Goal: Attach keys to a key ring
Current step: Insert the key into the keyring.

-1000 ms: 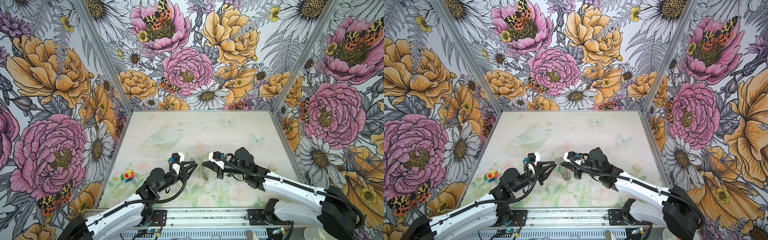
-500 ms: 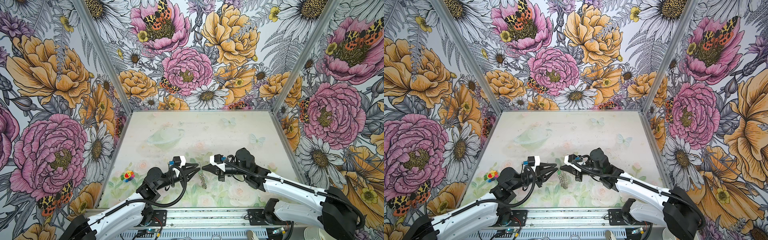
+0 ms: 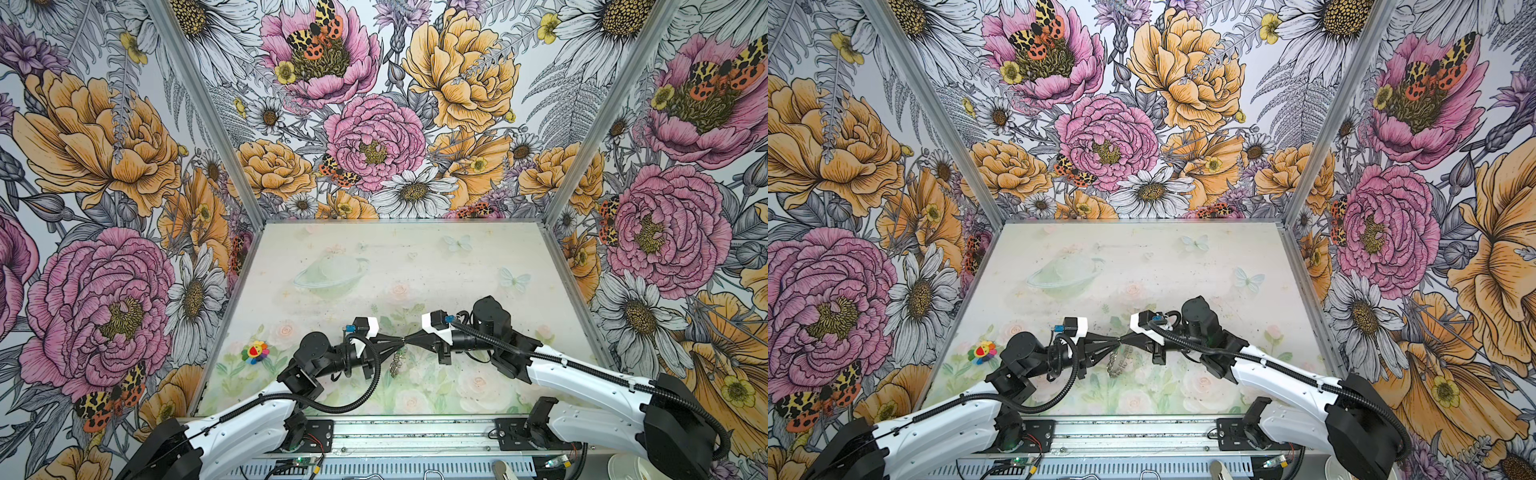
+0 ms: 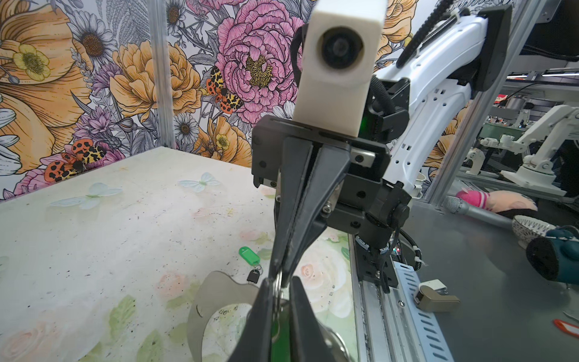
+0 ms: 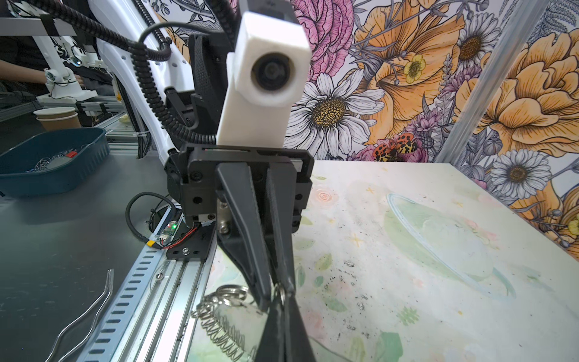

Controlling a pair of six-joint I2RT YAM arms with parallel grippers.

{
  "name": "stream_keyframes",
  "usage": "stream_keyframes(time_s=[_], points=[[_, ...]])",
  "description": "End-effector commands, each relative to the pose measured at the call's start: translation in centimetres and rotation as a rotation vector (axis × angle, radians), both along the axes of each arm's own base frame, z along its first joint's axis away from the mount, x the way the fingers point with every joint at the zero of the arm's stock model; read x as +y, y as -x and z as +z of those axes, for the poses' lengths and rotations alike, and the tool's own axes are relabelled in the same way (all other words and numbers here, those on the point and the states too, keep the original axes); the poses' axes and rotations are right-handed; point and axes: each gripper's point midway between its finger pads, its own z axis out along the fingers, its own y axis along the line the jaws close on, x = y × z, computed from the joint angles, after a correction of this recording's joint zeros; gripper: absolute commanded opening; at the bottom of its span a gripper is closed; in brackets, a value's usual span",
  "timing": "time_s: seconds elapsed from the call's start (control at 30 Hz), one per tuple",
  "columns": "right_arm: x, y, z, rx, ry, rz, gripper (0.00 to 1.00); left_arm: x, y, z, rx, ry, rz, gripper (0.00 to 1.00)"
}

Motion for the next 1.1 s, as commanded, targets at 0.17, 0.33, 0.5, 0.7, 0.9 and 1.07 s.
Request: stream_keyframes(time_s=[0.17, 0.33, 0.5, 0.7, 0.9, 1.07], points=[[-0.34, 0.08, 2.13, -0.054, -0.065, 0.015, 0.00, 0.43, 0.05, 0.45, -0.051, 0.001, 0.008, 0.23], [-0.25, 0.39, 2.33, -0.051, -0.072, 0.037, 0.00, 0.12, 0.23, 0.32, -0.042, -0.006, -0.015, 0.20], [-0.21, 0.67, 2.60, -0.049, -0.091, 0.053, 0.00, 0.00, 0.01, -0.03, -0.032, -0.019, -0.011, 0.16], [-0.15, 0.77, 2.57, -0.044, -0.099, 0.062, 0.00, -0.02, -0.18, 0.12, -0.030, -0.018, -0.002, 0.10], [0.00, 0.41, 2.14, -0.033, -0.088, 0.047, 0.00, 0.03, -0.37, 0.52, -0.031, -0.004, 0.012, 0.06], [0.16, 0.10, 1.79, -0.021, -0.078, 0.036, 0.00, -0.03, -0.39, 0.74, -0.031, 0.003, 0.014, 0.09]])
